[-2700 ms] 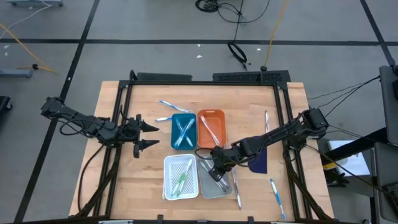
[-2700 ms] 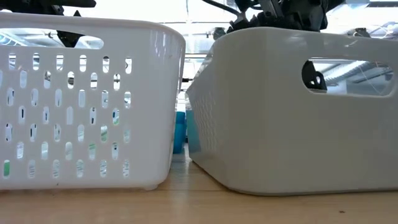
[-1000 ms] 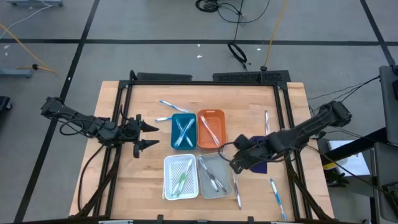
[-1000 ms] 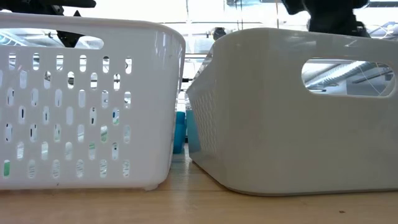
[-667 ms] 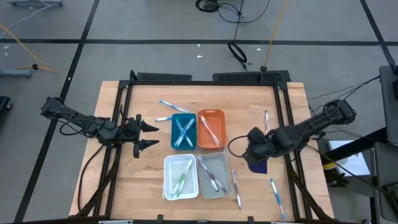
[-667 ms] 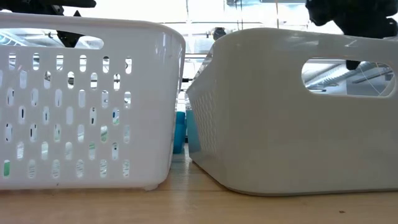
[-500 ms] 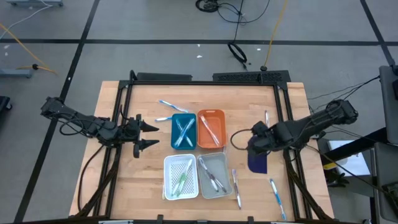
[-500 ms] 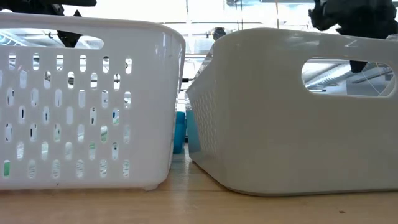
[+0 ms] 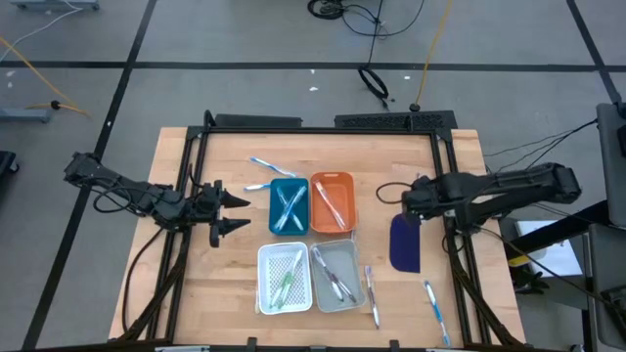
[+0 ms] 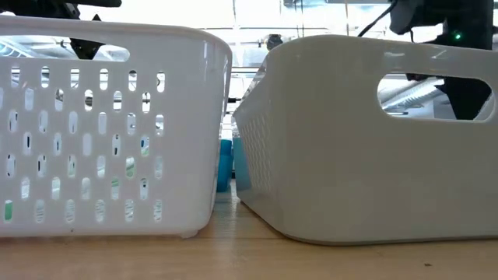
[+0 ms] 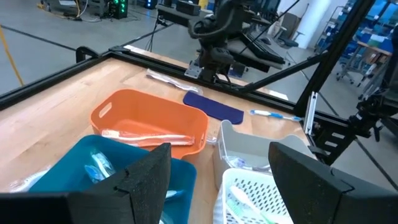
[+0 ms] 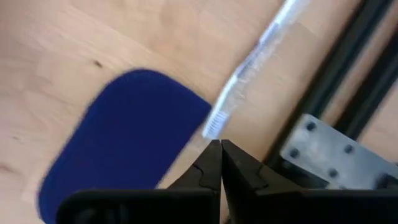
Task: Pick & Place Toothbrushes
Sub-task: Put the purple toothbrush into the gray bin
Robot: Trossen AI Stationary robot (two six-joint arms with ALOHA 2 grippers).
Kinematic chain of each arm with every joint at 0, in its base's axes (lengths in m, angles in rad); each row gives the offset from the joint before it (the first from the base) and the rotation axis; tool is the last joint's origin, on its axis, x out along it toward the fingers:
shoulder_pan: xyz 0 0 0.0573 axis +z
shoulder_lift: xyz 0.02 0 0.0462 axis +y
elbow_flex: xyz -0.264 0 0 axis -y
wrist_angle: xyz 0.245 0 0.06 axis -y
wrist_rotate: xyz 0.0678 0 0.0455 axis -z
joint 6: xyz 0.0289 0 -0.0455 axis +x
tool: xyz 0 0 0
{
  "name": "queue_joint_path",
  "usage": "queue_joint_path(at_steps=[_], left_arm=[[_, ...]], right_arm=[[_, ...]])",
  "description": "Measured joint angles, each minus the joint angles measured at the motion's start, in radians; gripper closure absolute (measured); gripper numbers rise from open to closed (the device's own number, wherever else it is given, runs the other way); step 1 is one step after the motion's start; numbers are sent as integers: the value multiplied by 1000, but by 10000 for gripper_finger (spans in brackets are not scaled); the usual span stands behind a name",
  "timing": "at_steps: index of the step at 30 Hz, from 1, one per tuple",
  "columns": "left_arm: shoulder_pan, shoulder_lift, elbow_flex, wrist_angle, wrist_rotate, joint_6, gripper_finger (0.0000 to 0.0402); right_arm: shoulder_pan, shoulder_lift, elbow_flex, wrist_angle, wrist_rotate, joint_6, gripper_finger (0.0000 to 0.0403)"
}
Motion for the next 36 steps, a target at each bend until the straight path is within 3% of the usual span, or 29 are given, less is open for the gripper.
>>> queue_joint_path(at_steps=[8, 27, 36], left_arm=[[0, 0, 0, 0, -5, -21, 131], [0, 0, 0, -1, -6, -17, 131], [0, 0, 0, -1, -6, -18, 131]], right_arm=[[-120, -81, -91, 98, -1, -108, 381], [-389, -53, -162, 239, -3, -80, 185], [-557, 35, -166, 330, -2, -117, 165]])
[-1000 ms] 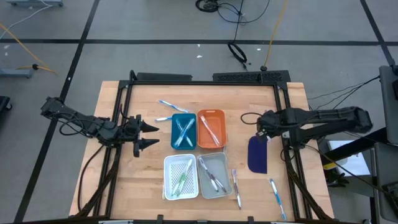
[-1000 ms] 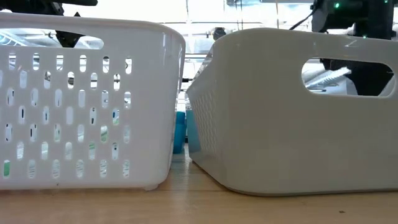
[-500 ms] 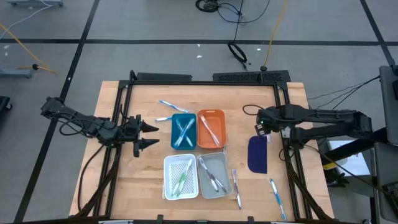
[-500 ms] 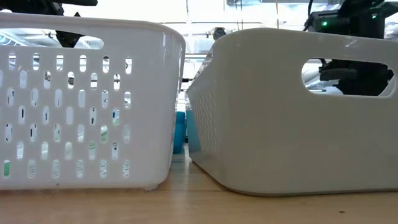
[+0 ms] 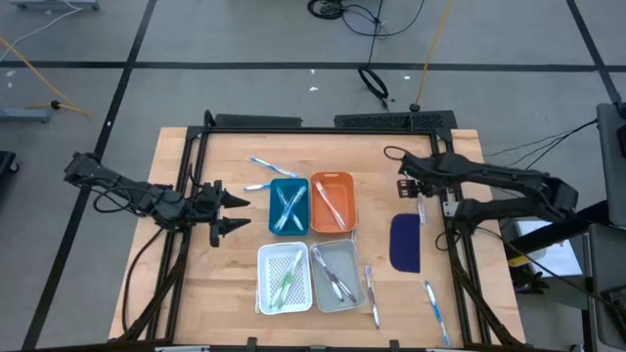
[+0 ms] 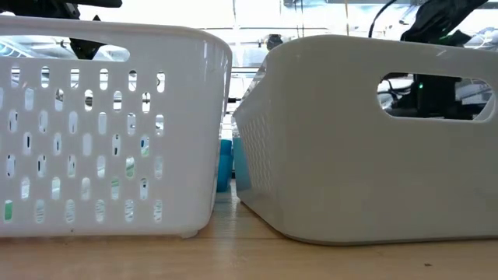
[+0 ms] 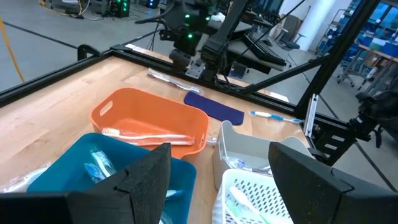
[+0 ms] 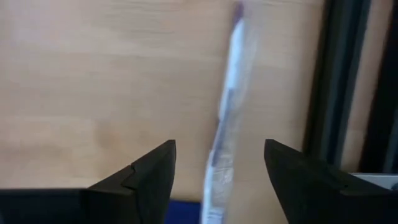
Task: Pick & Place Toothbrushes
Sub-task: Put the purple toothbrush into the gray bin
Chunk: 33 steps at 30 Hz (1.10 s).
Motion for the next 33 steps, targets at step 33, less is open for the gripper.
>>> queue_joint_path(at_steps=[33], left_arm=[[0, 0, 0, 1, 0, -14, 131]], right_arm=[[-273, 170, -183, 254, -186, -140, 215]])
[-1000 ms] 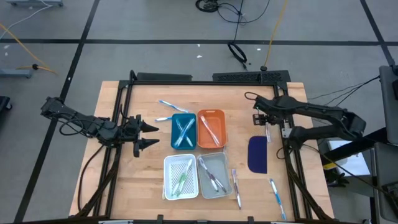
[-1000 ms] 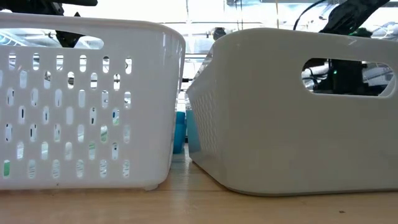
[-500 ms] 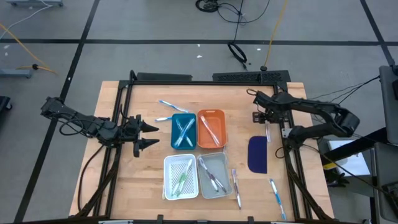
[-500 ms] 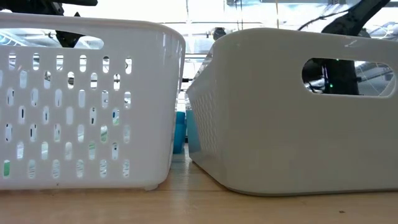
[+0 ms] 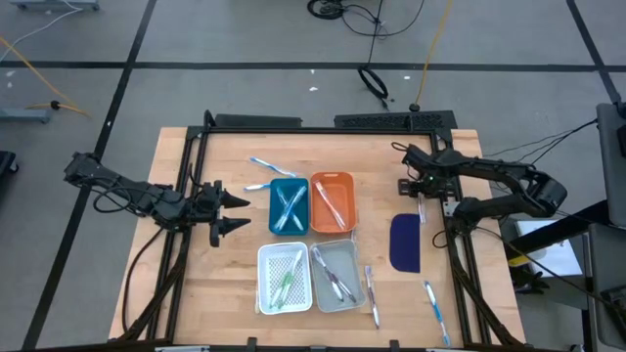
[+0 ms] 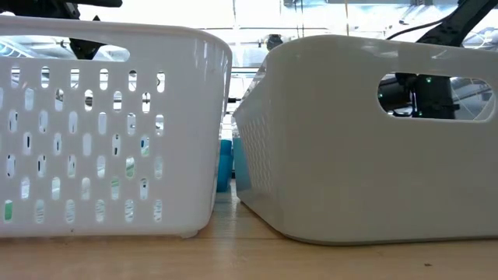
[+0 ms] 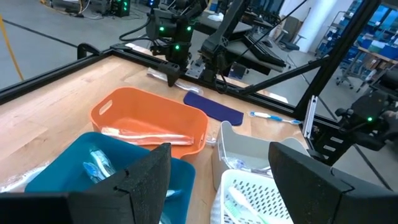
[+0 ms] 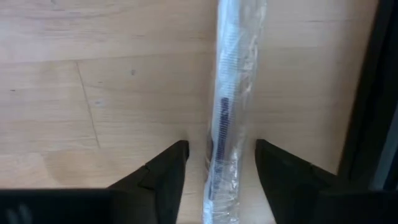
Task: Pick & Place Toothbrushes
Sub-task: Put the purple toothbrush into the gray bin
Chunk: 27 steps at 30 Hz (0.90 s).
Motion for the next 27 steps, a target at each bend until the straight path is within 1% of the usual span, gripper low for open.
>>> queue_joint_path(at_steps=[4, 10, 14, 17, 20, 25, 27], left_arm=[[0, 0, 0, 0, 0, -15, 131], [0, 0, 0, 0, 0, -15, 131], [0, 0, 0, 0, 0, -15, 131], [0, 0, 0, 0, 0, -15, 131], [0, 0, 0, 0, 0, -15, 131], [0, 0, 0, 6, 0, -15, 131], [0, 0, 0, 8, 0, -15, 131]], right_arm=[[0, 0, 0, 12, 1, 5, 259], [1, -1, -1, 28, 1, 8, 337], [1, -34, 5, 45, 28, 7, 385], [2, -81, 20, 49, 62, -10, 393], [-2, -133, 47, 64, 132, -18, 392], [21, -220, 97, 55, 125, -30, 397], [36, -258, 111, 69, 122, -59, 397]])
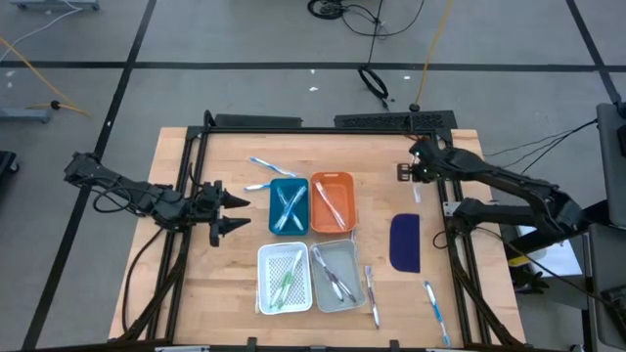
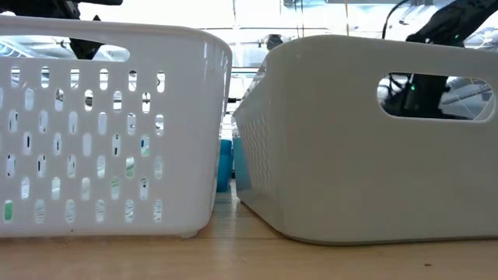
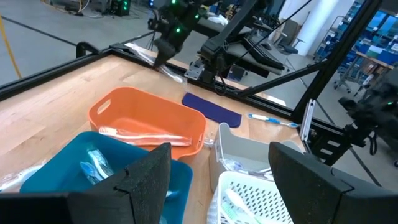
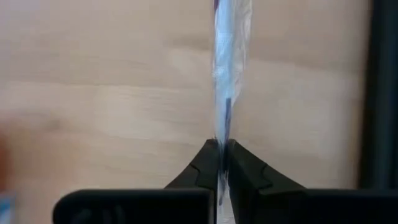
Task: Pick & Place Toothbrushes
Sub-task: Put the purple toothbrush into the gray bin
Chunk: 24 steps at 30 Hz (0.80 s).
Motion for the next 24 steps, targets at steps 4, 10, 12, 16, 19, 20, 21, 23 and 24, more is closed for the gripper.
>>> queue_joint_path(at_steps=[4, 10, 12, 16, 19, 20, 21, 23, 24], left_arm=[[0, 0, 0, 1, 0, 3, 131], [1, 0, 0, -2, 0, 3, 131], [1, 0, 0, -2, 0, 3, 131], [1, 0, 0, -2, 0, 3, 131], [1, 0, 0, -2, -1, 3, 131], [1, 0, 0, -2, -1, 3, 131], [1, 0, 0, -2, -1, 3, 131], [1, 0, 0, -2, -1, 1, 131], [1, 0, 0, -2, -1, 0, 131]], right_arm=[[44, -77, 7, 97, -62, -96, 397], [126, -185, 8, 360, -264, -273, 398], [155, -211, 9, 458, -328, -322, 398], [218, -249, 9, 623, -423, -445, 398], [269, -261, 9, 722, -465, -575, 398], [287, -263, 9, 755, -476, -622, 398], [304, -263, 9, 785, -490, -671, 398], [337, -263, 9, 847, -519, -765, 399], [352, -263, 9, 875, -539, -816, 399]])
